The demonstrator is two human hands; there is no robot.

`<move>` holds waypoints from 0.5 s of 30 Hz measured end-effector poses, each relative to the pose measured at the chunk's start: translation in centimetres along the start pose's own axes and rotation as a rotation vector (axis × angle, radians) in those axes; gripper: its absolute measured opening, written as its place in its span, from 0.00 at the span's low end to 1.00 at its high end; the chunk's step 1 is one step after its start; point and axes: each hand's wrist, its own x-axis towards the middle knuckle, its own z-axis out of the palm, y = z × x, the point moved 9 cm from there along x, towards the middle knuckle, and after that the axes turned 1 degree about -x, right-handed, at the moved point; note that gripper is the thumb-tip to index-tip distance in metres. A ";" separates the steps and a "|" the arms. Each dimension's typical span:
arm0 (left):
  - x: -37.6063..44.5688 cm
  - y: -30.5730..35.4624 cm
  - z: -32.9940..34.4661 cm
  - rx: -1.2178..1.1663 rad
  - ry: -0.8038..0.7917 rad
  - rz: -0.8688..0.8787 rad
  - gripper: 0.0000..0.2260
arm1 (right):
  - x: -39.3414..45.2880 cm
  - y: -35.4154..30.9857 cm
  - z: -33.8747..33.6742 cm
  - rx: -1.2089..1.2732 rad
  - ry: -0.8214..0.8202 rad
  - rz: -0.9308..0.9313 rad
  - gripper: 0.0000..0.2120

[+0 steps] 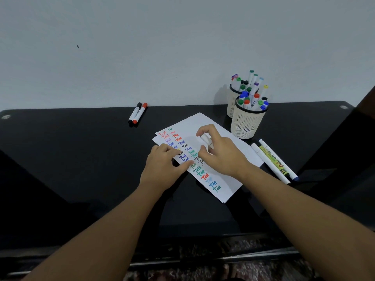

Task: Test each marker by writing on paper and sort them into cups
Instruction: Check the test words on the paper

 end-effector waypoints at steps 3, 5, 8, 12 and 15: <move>0.0 -0.1 0.0 -0.012 0.001 -0.004 0.26 | 0.5 0.5 -0.5 0.037 0.024 0.033 0.14; 0.0 -0.1 0.1 -0.009 -0.001 -0.003 0.26 | 0.8 0.5 -0.7 0.064 0.008 0.053 0.17; 0.1 -0.1 0.1 -0.011 -0.002 -0.004 0.26 | 0.9 0.2 -0.8 0.115 -0.025 0.052 0.23; 0.1 -0.2 0.1 -0.015 0.002 -0.007 0.26 | 1.3 -0.1 -1.1 0.143 -0.031 0.079 0.19; 0.1 -0.3 0.2 -0.018 0.004 -0.004 0.26 | 1.6 1.3 -0.9 0.316 -0.007 0.267 0.18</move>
